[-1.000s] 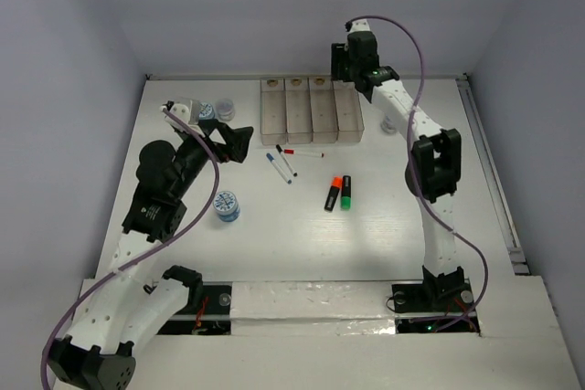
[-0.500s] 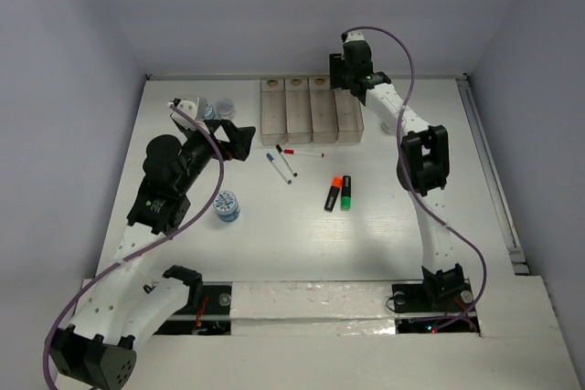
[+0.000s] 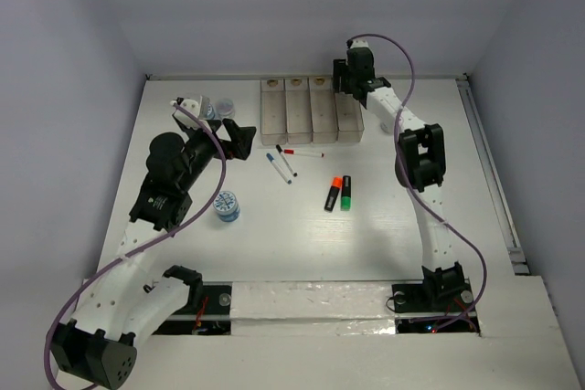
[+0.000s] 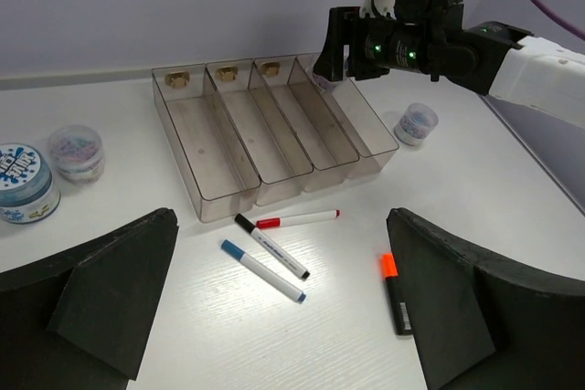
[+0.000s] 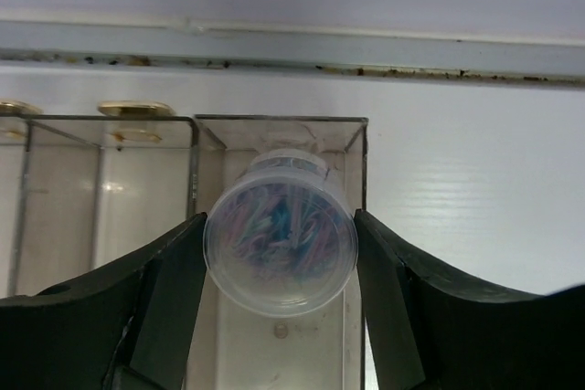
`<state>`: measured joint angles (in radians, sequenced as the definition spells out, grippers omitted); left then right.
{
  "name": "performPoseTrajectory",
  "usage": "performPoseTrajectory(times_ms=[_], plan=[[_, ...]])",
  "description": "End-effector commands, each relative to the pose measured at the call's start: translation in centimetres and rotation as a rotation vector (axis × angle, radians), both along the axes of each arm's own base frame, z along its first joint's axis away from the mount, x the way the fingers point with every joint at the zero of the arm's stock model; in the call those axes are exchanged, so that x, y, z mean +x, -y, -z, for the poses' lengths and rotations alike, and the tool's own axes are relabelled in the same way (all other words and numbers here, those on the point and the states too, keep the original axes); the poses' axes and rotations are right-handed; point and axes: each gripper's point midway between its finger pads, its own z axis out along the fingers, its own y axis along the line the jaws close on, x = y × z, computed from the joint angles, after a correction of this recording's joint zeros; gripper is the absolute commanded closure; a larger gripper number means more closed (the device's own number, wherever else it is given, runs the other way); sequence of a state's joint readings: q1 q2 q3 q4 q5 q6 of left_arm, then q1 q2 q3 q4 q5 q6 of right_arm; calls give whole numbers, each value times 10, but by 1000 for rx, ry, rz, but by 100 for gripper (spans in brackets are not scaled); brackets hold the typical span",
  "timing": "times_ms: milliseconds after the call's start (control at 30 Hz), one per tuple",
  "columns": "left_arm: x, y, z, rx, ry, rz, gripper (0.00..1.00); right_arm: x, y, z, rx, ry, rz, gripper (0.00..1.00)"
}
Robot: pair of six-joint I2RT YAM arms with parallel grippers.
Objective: Sort the stationery into containers
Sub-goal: Place the stationery in the storage box, then pick up the stationery from the center of the board.
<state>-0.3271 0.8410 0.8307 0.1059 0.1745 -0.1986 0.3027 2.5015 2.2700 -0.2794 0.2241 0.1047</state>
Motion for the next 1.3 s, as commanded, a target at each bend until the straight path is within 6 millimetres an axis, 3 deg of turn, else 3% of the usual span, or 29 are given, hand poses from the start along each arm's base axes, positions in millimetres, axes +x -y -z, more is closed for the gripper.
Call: performPoseTrajectory(times_ms=[0,67,233,300,333,367,400,433,467,500,533,567,600,633,667,700,800,867,967,1000,1167,1267], plan=[[1,-2,-15,-14,48,-15,1,17,-4,-52,52,144,8,17],[1,-3,-16,-21,49,-25,1,18,2,-60,60,161,12,2],[1,-8,-20,-49,46,-58,1,15,-3,-79,100,181,3,0],[0,-12,-27,-93,45,-88,1,8,1,-75,98,163,15,0],[0,-14,-32,-119,43,-100,1,2,10,-99,112,196,34,0],[-1,-19,-45,-157,57,-128,1,-11,20,-73,83,139,69,0],[-2,-21,-53,-186,61,-142,1,-18,26,-74,88,149,95,0],[-4,-22,-59,-222,40,-155,1,-32,43,-105,104,192,136,0],[-3,-35,-84,-261,66,-223,1,-43,56,-104,106,187,174,0],[-4,-40,-94,-281,63,-252,1,-66,70,-64,90,102,199,0],[-6,-43,-95,-309,17,-279,1,-78,86,-90,135,157,238,0],[-10,-50,-123,-344,53,-301,1,-88,95,-82,140,138,256,0],[-14,-51,-136,-361,71,-299,1,-97,103,-73,139,112,270,0],[-19,-53,-149,-379,92,-296,1,-110,111,-51,119,50,288,0],[-30,-58,-174,-419,141,-294,1,-115,121,-45,108,29,312,0],[-37,-61,-186,-442,174,-288,1,-122,122,-33,87,-15,309,0],[-70,-65,-221,-501,284,-228,1,-129,130,-11,71,-92,313,0],[-93,-69,-243,-540,364,-187,1,-127,137,-11,65,-101,327,0],[-110,-75,-260,-574,398,-180,1,-118,142,-8,79,-115,315,0],[-111,-74,-259,-571,390,-177,1,-118,140,2,76,-147,299,0],[-111,-72,-253,-575,357,-169,1,-116,126,10,110,-190,239,0],[-112,-74,-253,-578,363,-175,1,-119,128,19,102,-214,249,0]])
